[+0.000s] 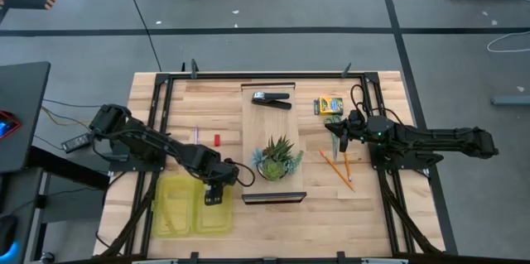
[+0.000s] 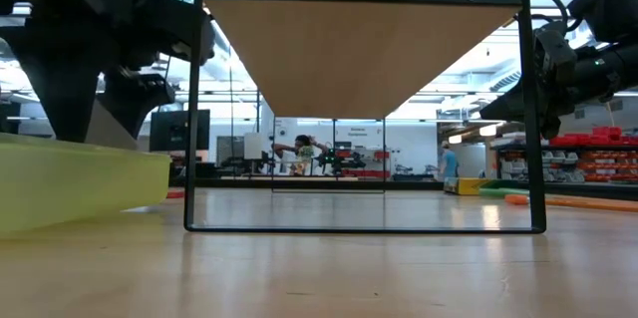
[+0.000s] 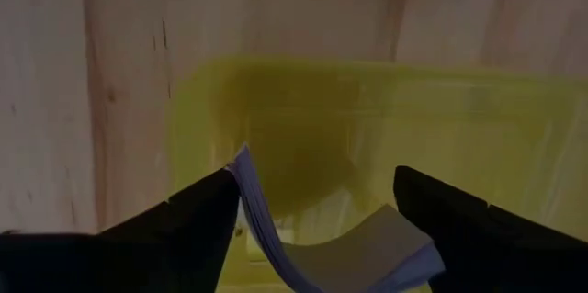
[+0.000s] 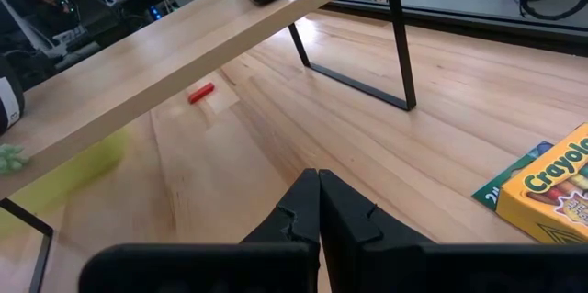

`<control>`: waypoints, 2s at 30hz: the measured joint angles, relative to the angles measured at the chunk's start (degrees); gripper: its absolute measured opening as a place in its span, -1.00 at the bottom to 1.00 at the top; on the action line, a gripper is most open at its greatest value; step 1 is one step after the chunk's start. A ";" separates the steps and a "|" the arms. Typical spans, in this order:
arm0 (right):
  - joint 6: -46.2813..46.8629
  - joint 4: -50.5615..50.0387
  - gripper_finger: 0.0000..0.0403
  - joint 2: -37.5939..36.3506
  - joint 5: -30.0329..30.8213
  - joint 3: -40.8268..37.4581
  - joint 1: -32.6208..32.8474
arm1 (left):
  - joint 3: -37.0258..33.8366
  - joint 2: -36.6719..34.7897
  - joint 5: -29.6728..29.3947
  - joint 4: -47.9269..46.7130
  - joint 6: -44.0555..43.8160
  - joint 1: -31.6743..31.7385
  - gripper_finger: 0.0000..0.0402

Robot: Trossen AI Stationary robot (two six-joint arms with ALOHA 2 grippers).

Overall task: Pack school essentials
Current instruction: Put the white sticky notes into the yellow supply box, then put the pink ballpoint pen into the yellow supply box

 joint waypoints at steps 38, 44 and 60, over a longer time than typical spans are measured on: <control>0.00 0.01 -0.95 0.00 0.00 0.00 0.01 | 2.87 0.32 0.24 -7.90 4.33 -1.68 0.99; 0.00 0.01 -0.95 -0.01 0.00 0.01 0.00 | 3.30 0.43 0.74 -10.88 2.18 -2.13 0.99; 0.00 0.01 -0.95 0.04 0.00 -0.01 0.00 | 4.39 0.39 1.49 -13.61 1.22 -2.16 0.99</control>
